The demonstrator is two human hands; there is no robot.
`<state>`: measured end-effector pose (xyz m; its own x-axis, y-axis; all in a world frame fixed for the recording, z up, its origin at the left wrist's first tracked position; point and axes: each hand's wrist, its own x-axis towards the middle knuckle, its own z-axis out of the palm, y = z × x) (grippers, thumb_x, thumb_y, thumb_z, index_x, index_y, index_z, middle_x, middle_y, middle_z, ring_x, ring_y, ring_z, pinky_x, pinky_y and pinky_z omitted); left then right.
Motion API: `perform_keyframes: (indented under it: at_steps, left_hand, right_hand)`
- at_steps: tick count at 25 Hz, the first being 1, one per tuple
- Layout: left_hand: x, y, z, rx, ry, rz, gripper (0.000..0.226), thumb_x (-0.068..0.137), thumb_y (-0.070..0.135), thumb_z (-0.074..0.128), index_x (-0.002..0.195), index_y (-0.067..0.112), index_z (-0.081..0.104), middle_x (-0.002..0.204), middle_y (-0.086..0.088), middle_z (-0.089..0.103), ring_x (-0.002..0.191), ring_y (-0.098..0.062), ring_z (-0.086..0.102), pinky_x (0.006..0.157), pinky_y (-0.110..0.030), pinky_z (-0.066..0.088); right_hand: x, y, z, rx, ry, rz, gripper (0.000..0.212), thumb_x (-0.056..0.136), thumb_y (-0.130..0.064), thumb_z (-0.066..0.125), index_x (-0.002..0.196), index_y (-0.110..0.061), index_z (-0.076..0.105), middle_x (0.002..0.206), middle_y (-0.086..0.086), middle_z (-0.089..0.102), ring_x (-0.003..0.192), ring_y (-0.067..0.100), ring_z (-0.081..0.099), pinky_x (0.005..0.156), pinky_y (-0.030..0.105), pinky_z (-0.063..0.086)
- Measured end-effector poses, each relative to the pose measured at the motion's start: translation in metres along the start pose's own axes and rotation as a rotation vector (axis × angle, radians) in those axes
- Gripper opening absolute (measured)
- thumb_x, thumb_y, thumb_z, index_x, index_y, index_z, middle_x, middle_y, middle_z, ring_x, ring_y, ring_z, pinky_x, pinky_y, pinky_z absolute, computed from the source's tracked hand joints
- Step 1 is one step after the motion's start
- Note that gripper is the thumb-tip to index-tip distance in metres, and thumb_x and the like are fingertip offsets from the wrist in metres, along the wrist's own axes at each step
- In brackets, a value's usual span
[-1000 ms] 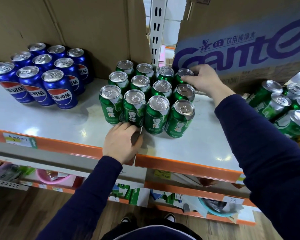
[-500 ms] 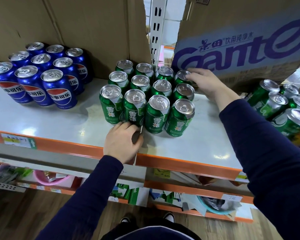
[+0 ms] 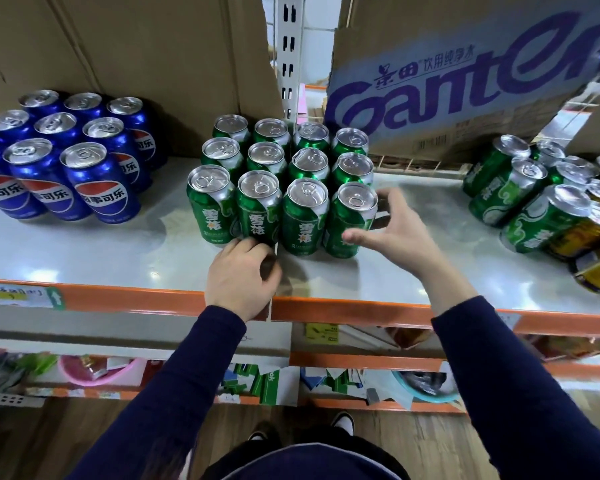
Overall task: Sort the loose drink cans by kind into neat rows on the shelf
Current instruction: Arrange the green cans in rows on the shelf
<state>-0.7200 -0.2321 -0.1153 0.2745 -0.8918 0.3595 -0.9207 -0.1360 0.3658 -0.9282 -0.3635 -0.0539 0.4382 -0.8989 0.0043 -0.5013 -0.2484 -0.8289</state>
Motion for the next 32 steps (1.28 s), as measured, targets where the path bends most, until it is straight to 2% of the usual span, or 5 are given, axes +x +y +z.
perform_keyframes:
  at_steps: [3,11,19,29,32]
  left_hand:
    - [0.000,0.001,0.000,-0.027,0.000,0.080,0.009,0.082,0.019,0.067,0.081,0.011,0.068,0.080,-0.005,0.064,0.081,-0.031,0.060,0.072,-0.037,0.051]
    - [0.002,0.059,-0.002,-0.302,0.031,0.352,0.005,0.084,0.009,0.066,0.086,0.011,0.070,0.082,0.000,0.065,0.076,-0.019,0.061,0.064,-0.032,0.052]
    - [0.080,0.193,0.041,-0.417,-0.130,0.447,0.013,0.085,0.013,0.065,0.097,0.011,0.069,0.088,-0.001,0.066,0.080,-0.016,0.061,0.072,-0.032,0.050]
    - [0.198,0.314,0.119,-0.251,-0.352,0.323,0.059,0.088,0.034,0.065,0.140,0.011,0.045,0.129,-0.015,0.055,0.120,-0.030,0.050,0.096,-0.031,0.035]
    - [0.206,0.321,0.125,-0.316,-0.398,0.233,0.066,0.080,0.037,0.074,0.136,0.014,0.048,0.133,-0.009,0.056,0.120,-0.026,0.052,0.095,-0.029,0.039]
  right_hand:
    - [-0.001,0.006,0.009,-0.060,0.044,-0.040,0.071,0.061,-0.031,0.090,0.113,-0.026,0.042,0.100,-0.012,0.057,0.086,-0.005,0.055,0.062,0.002,0.040]
    - [-0.008,0.023,-0.023,-0.147,-0.004,-0.042,0.057,0.067,-0.034,0.086,0.114,-0.024,0.055,0.112,-0.005,0.060,0.095,0.011,0.061,0.076,0.026,0.053]
    - [-0.020,0.078,-0.192,-0.510,0.380,-0.131,0.024,0.080,-0.015,0.074,0.102,-0.008,0.070,0.096,0.007,0.067,0.089,0.023,0.061,0.079,0.024,0.044]
    - [-0.003,0.130,-0.272,-0.615,0.116,-0.154,0.064,0.068,-0.044,0.083,0.120,-0.015,0.060,0.117,0.003,0.061,0.107,0.020,0.054,0.079,0.014,0.029]
    - [0.001,0.136,-0.269,-0.585,0.133,-0.153,0.070,0.066,-0.045,0.082,0.125,-0.017,0.056,0.121,0.002,0.053,0.110,0.020,0.051,0.087,0.025,0.037]
